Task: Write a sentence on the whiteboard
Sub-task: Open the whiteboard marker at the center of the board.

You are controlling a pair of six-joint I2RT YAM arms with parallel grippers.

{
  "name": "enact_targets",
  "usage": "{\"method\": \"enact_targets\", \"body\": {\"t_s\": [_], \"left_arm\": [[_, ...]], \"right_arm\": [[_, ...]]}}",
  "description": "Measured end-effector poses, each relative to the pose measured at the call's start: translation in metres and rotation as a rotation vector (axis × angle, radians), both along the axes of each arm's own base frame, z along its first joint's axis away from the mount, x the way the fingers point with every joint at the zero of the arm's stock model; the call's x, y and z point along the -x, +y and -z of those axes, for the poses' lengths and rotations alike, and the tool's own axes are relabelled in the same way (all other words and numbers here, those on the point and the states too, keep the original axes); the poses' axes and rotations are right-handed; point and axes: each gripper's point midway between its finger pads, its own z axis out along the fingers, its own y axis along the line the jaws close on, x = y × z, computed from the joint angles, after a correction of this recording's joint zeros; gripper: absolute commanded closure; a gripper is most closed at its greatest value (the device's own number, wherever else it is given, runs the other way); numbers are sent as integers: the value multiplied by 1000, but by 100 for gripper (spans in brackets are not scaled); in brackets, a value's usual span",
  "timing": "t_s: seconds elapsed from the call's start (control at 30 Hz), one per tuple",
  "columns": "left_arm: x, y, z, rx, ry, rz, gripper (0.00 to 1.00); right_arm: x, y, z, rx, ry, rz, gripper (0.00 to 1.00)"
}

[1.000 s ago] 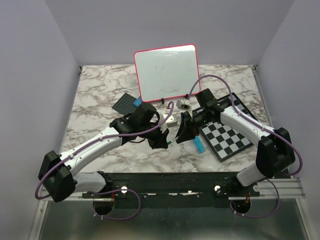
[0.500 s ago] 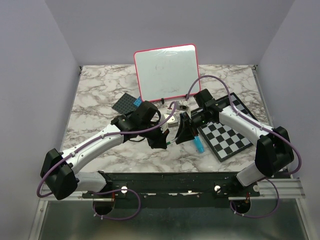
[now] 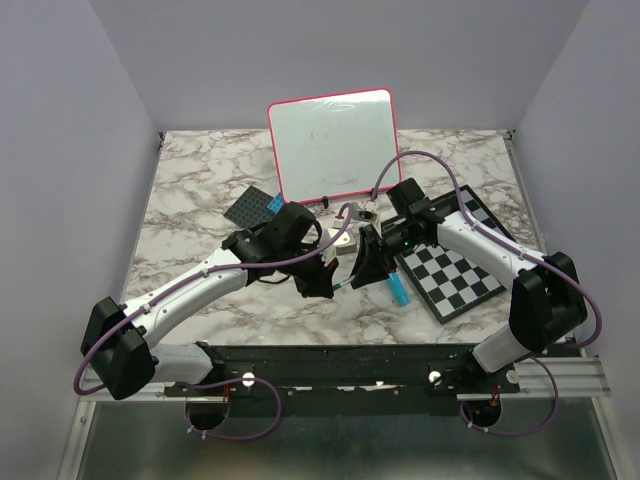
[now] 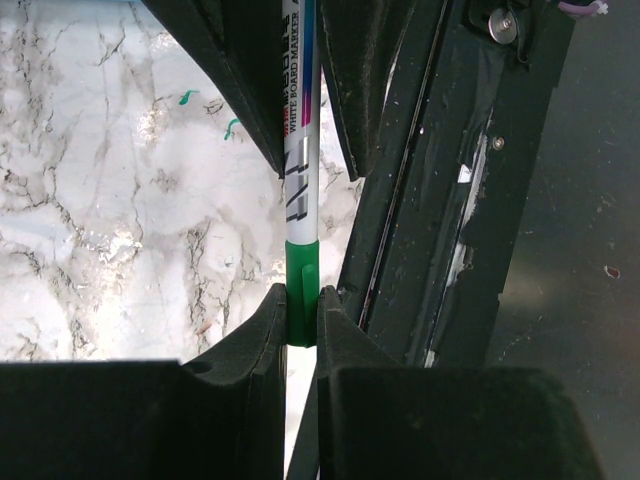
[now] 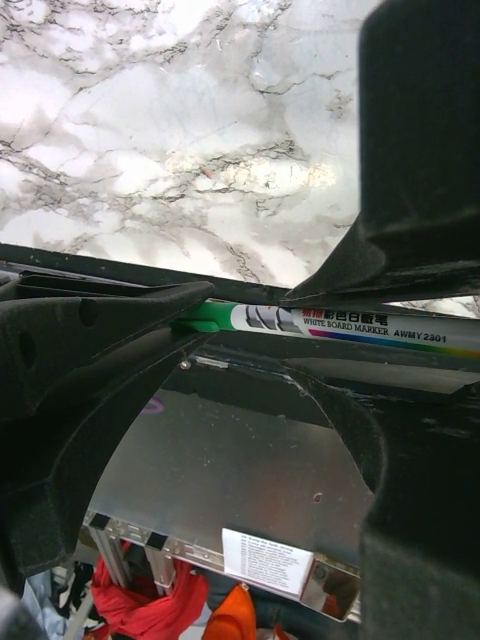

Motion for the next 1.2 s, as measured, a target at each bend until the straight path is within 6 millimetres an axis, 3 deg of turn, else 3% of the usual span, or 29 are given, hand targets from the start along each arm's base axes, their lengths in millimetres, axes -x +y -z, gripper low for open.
{"method": "enact_targets", "body": {"t_s": [0.07,0.1,0.13,0.17,0.43,0.57,0.9,1.03,1.2], "left_arm": [[0,0,0,0,0,0,100],[0,0,0,0,0,0,100],[0,0,0,0,2,1,100],[2,-1,0,4,9,6,100],[3,-1,-1,8,13,8,100],[-1,3,-8,27,-66,12,100],[7,64,-31,76,-419,-61,100],[-6,70,-29,89,-439,-176,100],[-46,67,2,25,-284,-383,100]], "right_arm": [[0,0,0,1,4,0,73],[0,0,1,2,5,1,83],[0,0,1,3,6,1,98],[-1,0,2,8,5,4,99],[-3,0,2,13,-7,2,99],[-9,-2,-3,-3,-44,5,99],[-41,-41,-18,-18,-48,154,99],[-53,-51,-17,6,-60,246,99],[-78,-74,-17,47,-91,444,99]]}}
